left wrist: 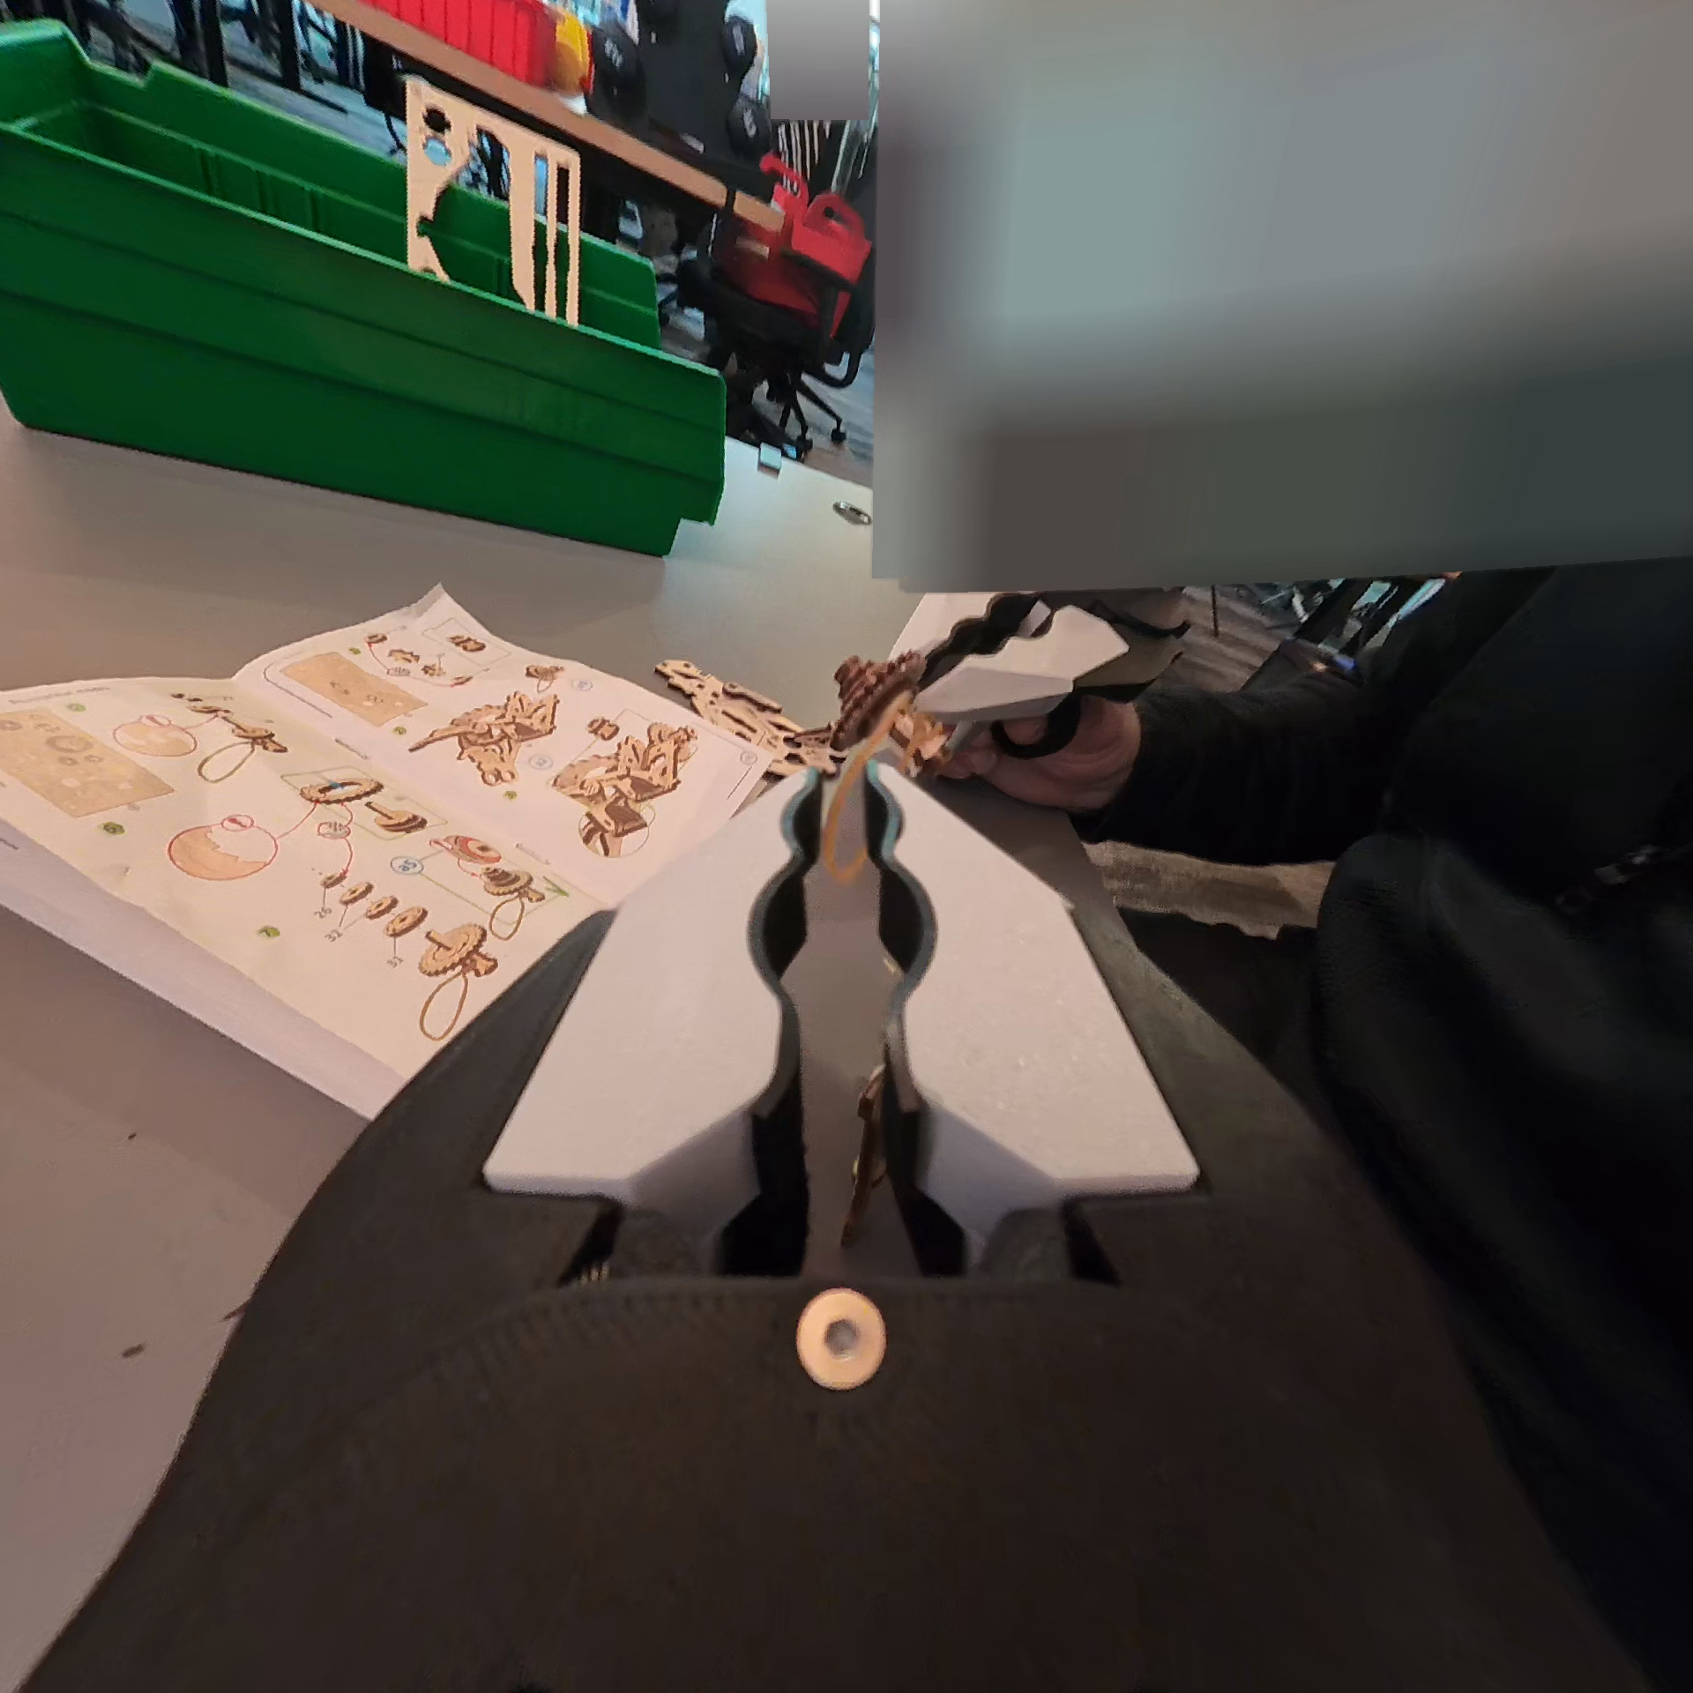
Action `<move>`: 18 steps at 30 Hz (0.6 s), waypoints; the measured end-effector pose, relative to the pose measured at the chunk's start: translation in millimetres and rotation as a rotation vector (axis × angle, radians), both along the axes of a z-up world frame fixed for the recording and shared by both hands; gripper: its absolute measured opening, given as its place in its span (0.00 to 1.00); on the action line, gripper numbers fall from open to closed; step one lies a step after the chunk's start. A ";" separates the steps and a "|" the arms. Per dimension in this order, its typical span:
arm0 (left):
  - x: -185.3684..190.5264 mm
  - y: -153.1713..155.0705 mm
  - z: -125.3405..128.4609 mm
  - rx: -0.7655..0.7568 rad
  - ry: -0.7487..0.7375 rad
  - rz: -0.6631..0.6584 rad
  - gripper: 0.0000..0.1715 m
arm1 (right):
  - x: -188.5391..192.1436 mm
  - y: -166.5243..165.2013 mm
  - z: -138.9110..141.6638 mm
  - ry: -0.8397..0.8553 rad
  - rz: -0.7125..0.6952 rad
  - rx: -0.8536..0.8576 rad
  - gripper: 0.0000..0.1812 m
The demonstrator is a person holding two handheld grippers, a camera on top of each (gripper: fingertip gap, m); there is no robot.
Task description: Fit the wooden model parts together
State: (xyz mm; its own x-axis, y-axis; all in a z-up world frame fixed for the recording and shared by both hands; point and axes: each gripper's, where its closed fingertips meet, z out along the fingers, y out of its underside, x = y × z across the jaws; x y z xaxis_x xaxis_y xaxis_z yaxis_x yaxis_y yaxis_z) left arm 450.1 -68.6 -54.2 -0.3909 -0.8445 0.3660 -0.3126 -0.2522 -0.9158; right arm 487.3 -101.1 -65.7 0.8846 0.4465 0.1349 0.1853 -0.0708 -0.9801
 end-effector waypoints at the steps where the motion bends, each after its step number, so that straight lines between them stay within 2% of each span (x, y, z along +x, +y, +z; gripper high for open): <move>1: -0.2 0.2 0.0 0.010 0.003 0.002 0.05 | 0.8 -0.1 0.9 0.006 0.000 0.003 0.00; 6: -2.7 6.2 1.8 0.055 0.006 0.030 0.14 | 8.1 -1.1 7.7 0.072 -0.004 0.019 0.00; 13: -26.9 7.1 4.2 0.104 0.055 0.113 0.33 | 12.0 -1.5 10.7 0.110 -0.004 0.023 0.00; 16: -47.6 2.8 -4.6 0.135 0.103 0.177 0.38 | 13.8 -1.9 12.4 0.131 -0.003 0.026 0.00; 18: -63.5 4.0 -17.7 0.215 0.159 0.241 0.42 | 14.3 -2.2 13.2 0.145 0.005 0.025 0.00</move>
State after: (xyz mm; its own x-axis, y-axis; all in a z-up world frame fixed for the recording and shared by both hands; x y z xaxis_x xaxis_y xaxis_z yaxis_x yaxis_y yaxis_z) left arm 386.6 -64.5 -71.9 -0.1233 -0.9698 0.2102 -0.4101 -0.1431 -0.9007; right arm 501.6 -103.4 -52.5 0.8934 0.4489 0.0173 0.0421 -0.0453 -0.9981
